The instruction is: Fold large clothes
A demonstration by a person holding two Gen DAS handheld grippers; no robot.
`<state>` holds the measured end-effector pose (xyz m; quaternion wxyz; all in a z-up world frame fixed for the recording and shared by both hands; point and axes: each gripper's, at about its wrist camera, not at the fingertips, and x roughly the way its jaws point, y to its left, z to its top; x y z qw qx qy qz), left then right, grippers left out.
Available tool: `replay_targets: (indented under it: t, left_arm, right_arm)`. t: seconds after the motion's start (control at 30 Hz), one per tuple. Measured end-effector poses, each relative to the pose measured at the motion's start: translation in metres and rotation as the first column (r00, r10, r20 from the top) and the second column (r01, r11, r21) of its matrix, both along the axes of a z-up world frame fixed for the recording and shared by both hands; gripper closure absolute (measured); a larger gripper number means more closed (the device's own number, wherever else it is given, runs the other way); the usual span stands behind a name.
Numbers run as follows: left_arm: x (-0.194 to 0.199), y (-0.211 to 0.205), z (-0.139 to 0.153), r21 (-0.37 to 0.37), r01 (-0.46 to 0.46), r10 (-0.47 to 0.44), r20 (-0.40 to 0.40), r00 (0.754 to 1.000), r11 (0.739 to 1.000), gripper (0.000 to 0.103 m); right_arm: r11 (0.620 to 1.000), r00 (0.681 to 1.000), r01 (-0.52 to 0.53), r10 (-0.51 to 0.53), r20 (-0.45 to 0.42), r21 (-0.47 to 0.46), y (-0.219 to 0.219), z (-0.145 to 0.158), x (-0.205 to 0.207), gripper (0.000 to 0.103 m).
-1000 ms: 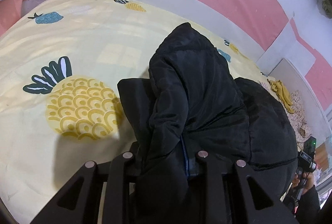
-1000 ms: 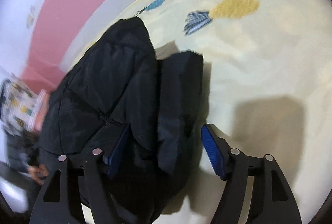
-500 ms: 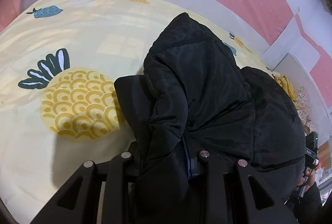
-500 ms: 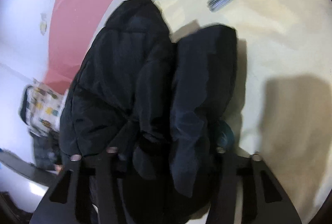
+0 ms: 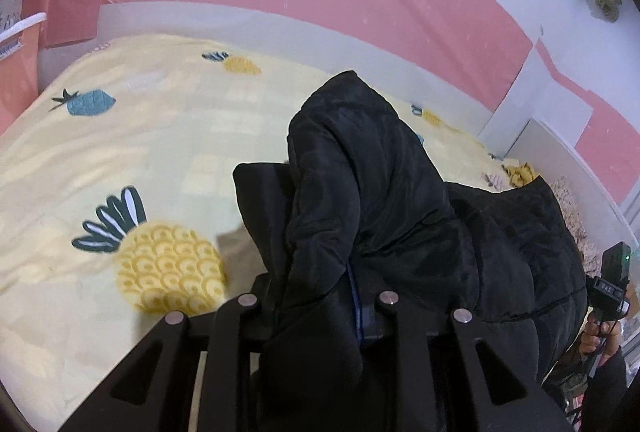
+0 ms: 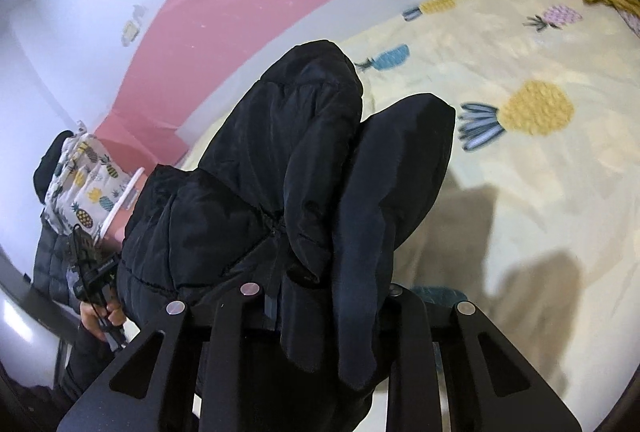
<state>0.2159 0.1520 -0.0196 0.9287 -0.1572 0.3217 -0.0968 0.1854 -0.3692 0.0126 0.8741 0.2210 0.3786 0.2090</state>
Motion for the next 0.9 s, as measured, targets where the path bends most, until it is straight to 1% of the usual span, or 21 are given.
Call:
replay_targets:
  t: [0.1,0.3,0.37,0.53,0.67,0.73,0.8,0.83,0.87,0.9]
  left_arm:
    - [0.003,0.008,0.011,-0.001,-0.013,0.013,0.018,1.000,1.000,0.078]
    - [0.024,0.027,0.026,0.012,-0.043,0.042,0.042,0.998,0.999,0.078]
    - [0.034,0.037,0.027,0.011,-0.055,0.055,0.046,0.997,0.998,0.078]
    - [0.060,0.063,0.031,0.004,-0.086,0.086,0.062,0.994,0.996,0.078]
    - [0.079,0.084,0.034,0.001,-0.111,0.110,0.081,0.991,0.994,0.078]
    - [0.090,0.095,0.027,0.009,-0.119,0.118,0.081,0.990,0.993,0.078]
    - [0.104,0.104,0.013,0.005,-0.128,0.127,0.058,0.990,0.992,0.078]
    - [0.112,0.106,0.002,0.013,-0.131,0.131,0.040,0.991,0.991,0.077]
    - [0.118,0.110,-0.011,0.011,-0.137,0.137,0.012,0.990,0.990,0.077]
    - [0.127,0.113,-0.029,0.011,-0.147,0.147,-0.032,0.989,0.989,0.077]
  right_arm:
    - [1.000,1.000,-0.009,0.008,0.019,0.009,0.008,0.001,0.010,0.078]
    - [0.999,0.998,-0.038,0.037,0.043,0.014,0.019,-0.004,0.032,0.078]
    - [0.999,0.997,-0.051,0.050,0.054,0.012,0.023,0.000,0.042,0.078]
    - [0.997,0.994,-0.079,0.078,0.080,0.012,0.043,0.005,0.084,0.078]
    - [0.994,0.990,-0.105,0.103,0.092,0.019,0.063,0.001,0.118,0.078]
    - [0.993,0.990,-0.114,0.112,0.088,0.023,0.071,-0.007,0.131,0.078]
    - [0.993,0.992,-0.114,0.112,0.063,0.032,0.078,-0.024,0.145,0.077]
    - [0.993,0.993,-0.111,0.110,0.038,0.036,0.082,-0.035,0.152,0.076]
    - [0.994,0.995,-0.104,0.104,-0.002,0.040,0.083,-0.050,0.159,0.073]
    - [0.996,0.994,-0.088,0.090,-0.056,0.034,0.085,-0.067,0.165,0.068]
